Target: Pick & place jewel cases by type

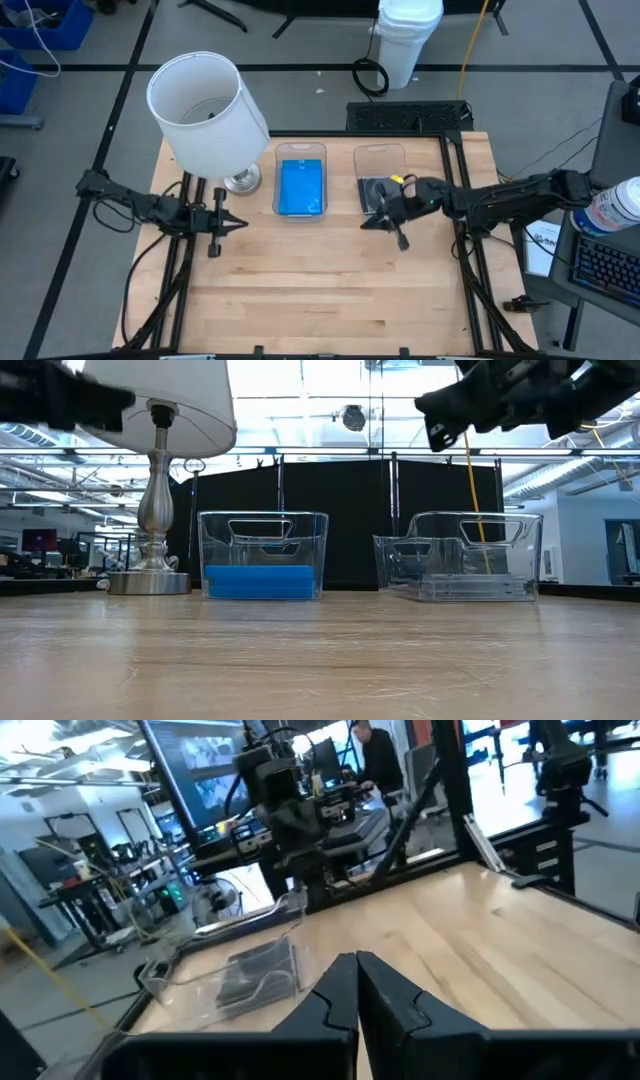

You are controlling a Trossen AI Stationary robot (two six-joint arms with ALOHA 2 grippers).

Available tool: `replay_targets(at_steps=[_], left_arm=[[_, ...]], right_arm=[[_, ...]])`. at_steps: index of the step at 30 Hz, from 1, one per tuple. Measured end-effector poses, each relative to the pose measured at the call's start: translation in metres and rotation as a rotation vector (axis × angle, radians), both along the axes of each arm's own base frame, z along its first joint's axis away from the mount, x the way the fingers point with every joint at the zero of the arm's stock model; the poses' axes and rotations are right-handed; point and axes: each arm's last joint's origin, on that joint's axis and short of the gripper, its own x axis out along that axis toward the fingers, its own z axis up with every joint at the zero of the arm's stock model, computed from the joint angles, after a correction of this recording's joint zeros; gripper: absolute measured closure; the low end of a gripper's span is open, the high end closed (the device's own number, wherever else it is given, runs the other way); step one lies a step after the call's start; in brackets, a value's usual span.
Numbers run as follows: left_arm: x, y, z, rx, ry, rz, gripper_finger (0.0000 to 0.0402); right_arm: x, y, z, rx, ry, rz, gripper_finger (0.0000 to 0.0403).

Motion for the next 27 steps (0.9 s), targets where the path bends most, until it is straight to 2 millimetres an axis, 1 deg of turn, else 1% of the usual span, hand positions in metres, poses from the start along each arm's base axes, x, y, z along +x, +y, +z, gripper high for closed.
replay_targets(at_steps=[2,5,8,10,13,15,20,22,23,25,27], left_arm=[[0.001,0.000,-0.006,-0.004,0.001,0.004,0.0391],[0.000,0.002,-0.006,0.000,0.001,0.059,0.0389],[-0.005,0.004,0.004,0.027,-0.022,0.073,0.0396],[-0.011,0.006,0.008,0.034,-0.027,0.061,0.0397],[-0.018,0.008,0.009,0.043,-0.037,0.011,0.0392],[-0.022,0.009,0.007,0.054,-0.043,0.006,0.0395],[-0.022,0.009,0.010,0.102,-0.062,0.030,0.0394],[-0.021,0.009,0.006,0.108,-0.050,0.037,0.0396],[-0.021,0.009,0.003,0.105,-0.037,0.042,0.0397],[-0.020,0.009,0.000,0.090,-0.029,0.051,0.0397],[-0.018,0.010,-0.008,0.067,0.004,0.096,0.0396]], right_arm=[[0.006,0.009,-0.004,-0.037,-0.011,0.017,0.0402],[0.002,0.014,-0.002,-0.085,-0.015,0.046,0.0402],[-0.021,0.006,0.011,-0.112,-0.060,0.004,0.0402],[-0.038,0.001,0.016,-0.101,-0.116,-0.025,0.0402],[-0.062,-0.001,0.005,-0.092,-0.167,0.003,0.0402],[-0.076,-0.005,-0.009,-0.072,-0.183,-0.044,0.0402],[-0.101,-0.016,-0.043,0.030,-0.280,-0.145,0.0402],[-0.107,-0.021,-0.036,0.083,-0.358,-0.206,0.0402],[-0.109,-0.023,-0.035,0.102,-0.361,-0.240,0.0402],[-0.110,-0.027,-0.042,0.114,-0.296,-0.279,0.0402],[-0.110,-0.029,-0.048,0.104,-0.238,-0.316,0.0403]])
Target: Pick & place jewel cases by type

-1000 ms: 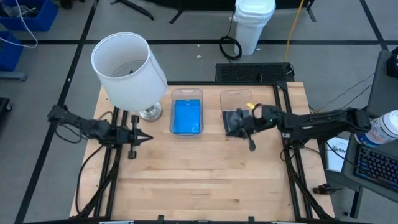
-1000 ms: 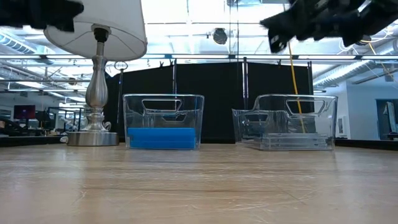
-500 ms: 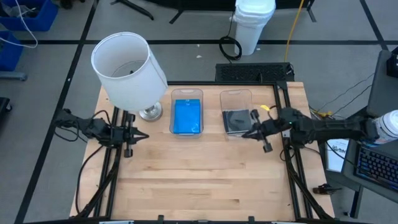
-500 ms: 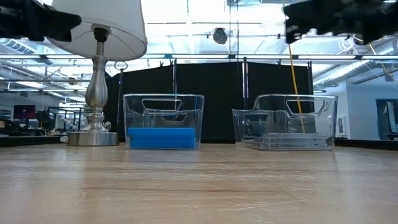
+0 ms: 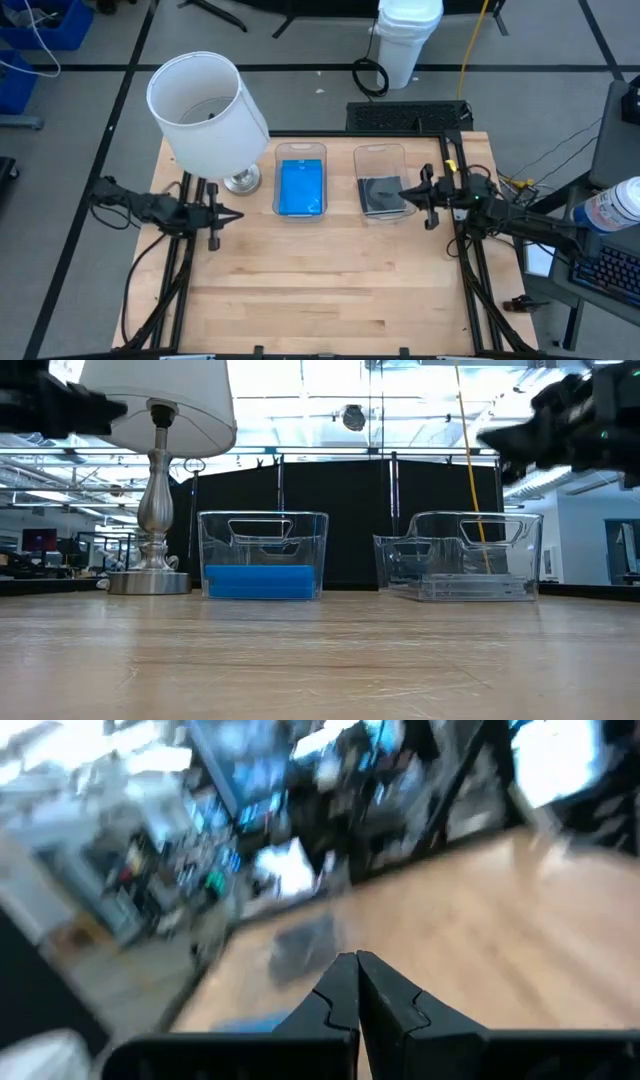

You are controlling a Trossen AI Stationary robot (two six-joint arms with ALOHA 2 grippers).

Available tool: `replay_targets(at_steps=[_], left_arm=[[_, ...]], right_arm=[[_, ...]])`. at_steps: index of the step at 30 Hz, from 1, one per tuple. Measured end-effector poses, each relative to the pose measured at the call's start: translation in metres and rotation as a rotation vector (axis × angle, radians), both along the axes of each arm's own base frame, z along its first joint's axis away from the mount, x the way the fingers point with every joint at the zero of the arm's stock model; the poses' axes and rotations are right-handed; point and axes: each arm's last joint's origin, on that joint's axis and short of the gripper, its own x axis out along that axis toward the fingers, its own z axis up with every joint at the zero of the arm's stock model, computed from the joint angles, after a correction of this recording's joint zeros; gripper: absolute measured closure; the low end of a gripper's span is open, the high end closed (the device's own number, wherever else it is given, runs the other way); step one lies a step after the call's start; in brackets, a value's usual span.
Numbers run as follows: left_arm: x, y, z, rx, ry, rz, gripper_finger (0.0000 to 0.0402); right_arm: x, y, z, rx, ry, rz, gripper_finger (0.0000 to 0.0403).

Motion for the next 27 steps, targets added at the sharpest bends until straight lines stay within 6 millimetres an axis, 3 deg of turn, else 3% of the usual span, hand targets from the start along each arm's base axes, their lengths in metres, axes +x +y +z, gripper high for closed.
replay_targets(at_steps=[5,15,20,24,27], left_arm=[[0.003,0.001,-0.019,-0.017,0.102,0.059,0.0397],[0.003,0.000,-0.019,0.013,0.094,0.074,0.0398],[0.000,-0.004,-0.011,0.018,0.073,-0.016,0.0398],[-0.001,-0.007,-0.010,0.043,0.071,-0.074,0.0399],[-0.002,-0.009,-0.008,0.039,0.047,-0.093,0.0399]], right_arm=[[0.001,-0.002,-0.006,-0.081,0.056,-0.025,0.0403],[0.003,0.007,0.000,-0.112,-0.004,0.062,0.0403],[0.002,0.019,-0.006,-0.058,0.104,0.166,0.0403],[-0.011,0.025,0.019,-0.150,0.100,0.147,0.0403],[-0.024,0.030,0.023,-0.193,0.029,0.156,0.0403]])
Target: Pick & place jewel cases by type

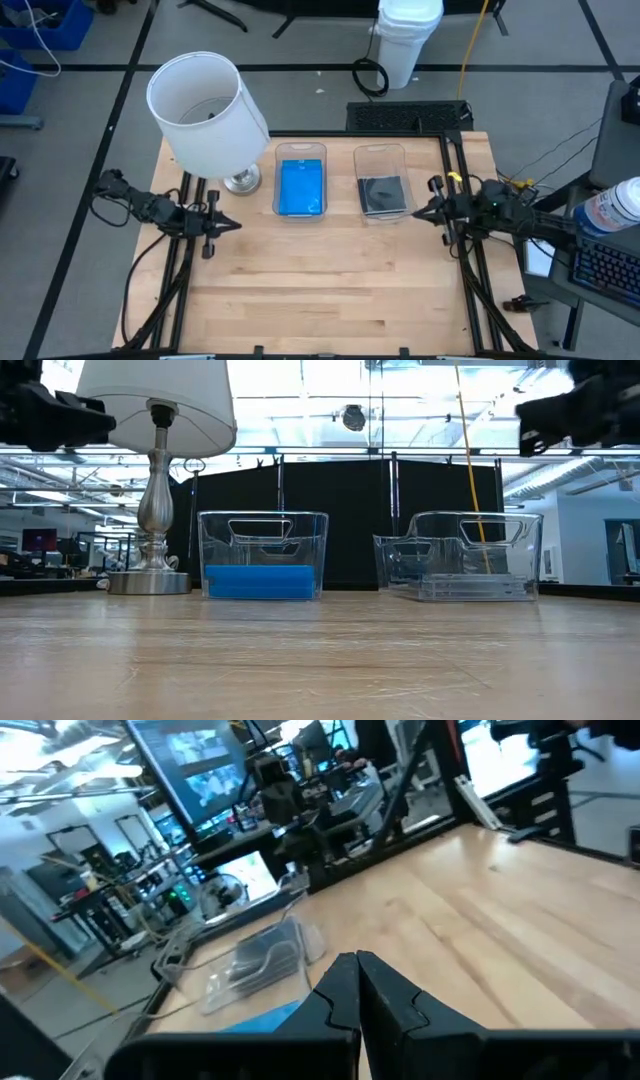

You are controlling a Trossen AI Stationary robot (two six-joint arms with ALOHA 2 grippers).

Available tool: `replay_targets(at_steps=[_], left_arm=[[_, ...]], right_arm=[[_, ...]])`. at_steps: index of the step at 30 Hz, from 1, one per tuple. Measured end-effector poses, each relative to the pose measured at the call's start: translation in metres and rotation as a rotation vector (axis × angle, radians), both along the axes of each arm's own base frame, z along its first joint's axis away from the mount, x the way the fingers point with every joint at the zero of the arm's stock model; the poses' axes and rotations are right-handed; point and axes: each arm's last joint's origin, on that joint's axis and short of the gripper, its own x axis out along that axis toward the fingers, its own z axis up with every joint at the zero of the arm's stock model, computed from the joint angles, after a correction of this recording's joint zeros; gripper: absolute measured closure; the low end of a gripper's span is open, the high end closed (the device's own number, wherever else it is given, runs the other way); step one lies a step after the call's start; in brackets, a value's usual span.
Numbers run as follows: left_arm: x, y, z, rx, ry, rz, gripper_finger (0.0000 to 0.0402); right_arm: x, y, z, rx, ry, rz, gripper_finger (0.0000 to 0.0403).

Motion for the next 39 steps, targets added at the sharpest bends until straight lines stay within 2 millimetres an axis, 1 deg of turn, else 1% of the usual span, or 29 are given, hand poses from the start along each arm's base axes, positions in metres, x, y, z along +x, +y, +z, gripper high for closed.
replay_targets(at_steps=[2,3,5,7,9,13,16,21,26,36,39], left_arm=[[0.000,-0.001,0.000,0.005,-0.004,-0.014,0.0399],[-0.001,-0.002,0.000,0.010,-0.004,-0.021,0.0399],[0.000,-0.003,-0.001,0.003,-0.016,-0.029,0.0400],[0.000,-0.003,-0.004,0.010,-0.002,-0.032,0.0399],[0.001,-0.004,-0.007,-0.003,0.002,-0.029,0.0400],[0.002,-0.004,-0.009,-0.040,-0.001,-0.027,0.0400],[0.002,-0.004,-0.009,-0.058,-0.010,-0.040,0.0400],[0.002,-0.005,-0.007,-0.069,-0.025,-0.047,0.0397],[0.002,-0.005,-0.007,-0.086,-0.024,-0.047,0.0396],[0.002,-0.005,-0.007,-0.278,-0.001,-0.048,0.0394],[0.002,-0.005,-0.007,-0.303,0.002,-0.047,0.0394]], right_arm=[[0.000,0.001,0.001,-0.018,-0.030,0.029,0.0403],[0.001,0.002,-0.002,-0.023,-0.009,0.043,0.0403],[0.007,0.001,-0.013,-0.038,0.003,0.040,0.0403],[0.010,0.000,-0.030,-0.024,0.016,0.039,0.0403],[0.010,0.001,-0.024,-0.022,-0.064,0.053,0.0403],[0.011,-0.002,-0.033,0.019,0.029,-0.027,0.0403],[0.010,-0.002,-0.026,0.025,-0.041,-0.025,0.0403],[0.010,-0.002,-0.027,-0.005,-0.040,-0.027,0.0403],[0.010,-0.002,-0.025,0.022,-0.050,-0.028,0.0403],[0.011,-0.002,-0.031,0.039,0.008,-0.024,0.0403],[0.011,-0.002,-0.031,0.035,0.007,-0.024,0.0403]])
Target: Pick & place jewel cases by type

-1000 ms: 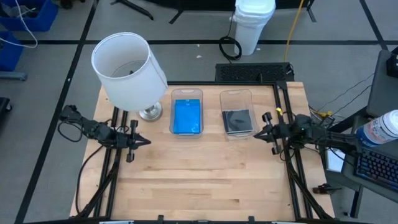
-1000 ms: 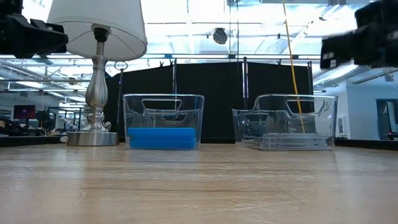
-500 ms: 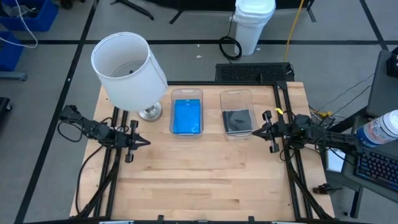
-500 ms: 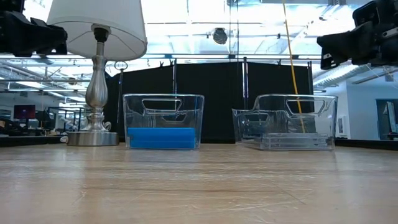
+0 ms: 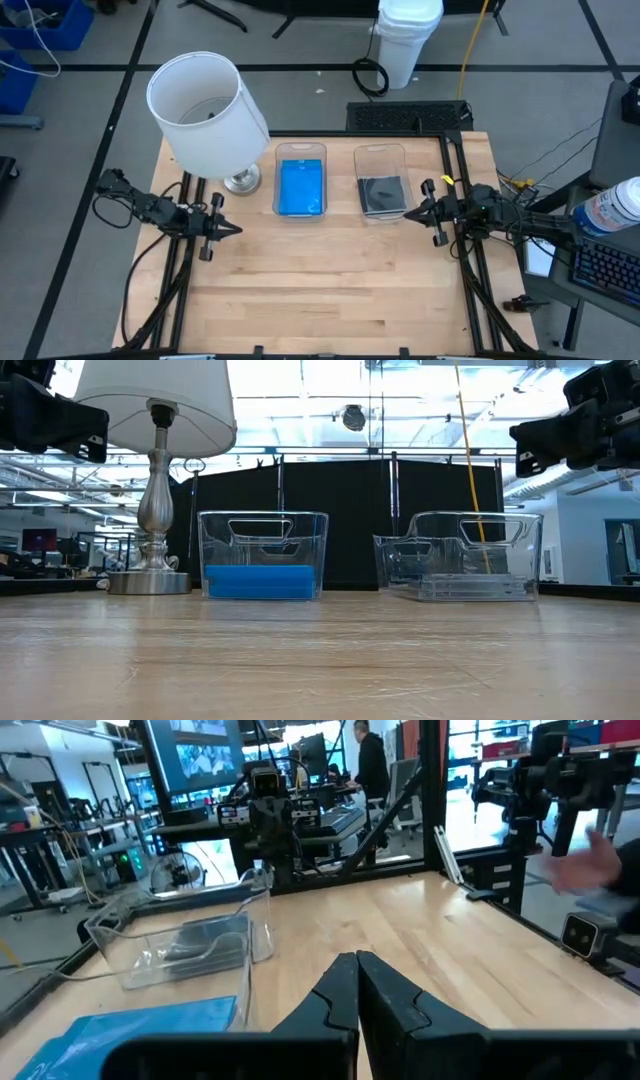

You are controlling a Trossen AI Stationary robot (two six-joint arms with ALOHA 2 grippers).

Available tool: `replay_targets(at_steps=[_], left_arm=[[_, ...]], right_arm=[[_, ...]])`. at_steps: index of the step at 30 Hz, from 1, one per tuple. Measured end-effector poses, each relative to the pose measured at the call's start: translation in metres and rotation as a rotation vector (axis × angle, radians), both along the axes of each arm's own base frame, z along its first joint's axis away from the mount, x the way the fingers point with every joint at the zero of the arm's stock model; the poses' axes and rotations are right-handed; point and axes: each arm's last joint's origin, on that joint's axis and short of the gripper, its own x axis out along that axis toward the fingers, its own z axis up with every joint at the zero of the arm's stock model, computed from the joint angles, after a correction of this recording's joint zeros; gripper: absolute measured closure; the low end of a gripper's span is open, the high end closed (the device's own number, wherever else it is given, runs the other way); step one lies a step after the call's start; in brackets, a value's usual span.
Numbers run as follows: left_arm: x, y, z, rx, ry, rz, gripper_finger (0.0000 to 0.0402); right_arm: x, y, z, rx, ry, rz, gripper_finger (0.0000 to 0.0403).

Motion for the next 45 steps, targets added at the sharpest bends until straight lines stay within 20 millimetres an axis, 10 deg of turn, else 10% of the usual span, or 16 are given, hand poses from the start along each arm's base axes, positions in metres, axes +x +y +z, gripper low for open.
replay_targets(at_steps=[45], left_arm=[[0.0000,0.0000,0.0000,0.015,-0.002,0.000,0.0394]], right_arm=[[0.0001,0.0000,-0.0004,0.001,0.001,0.001,0.0403]])
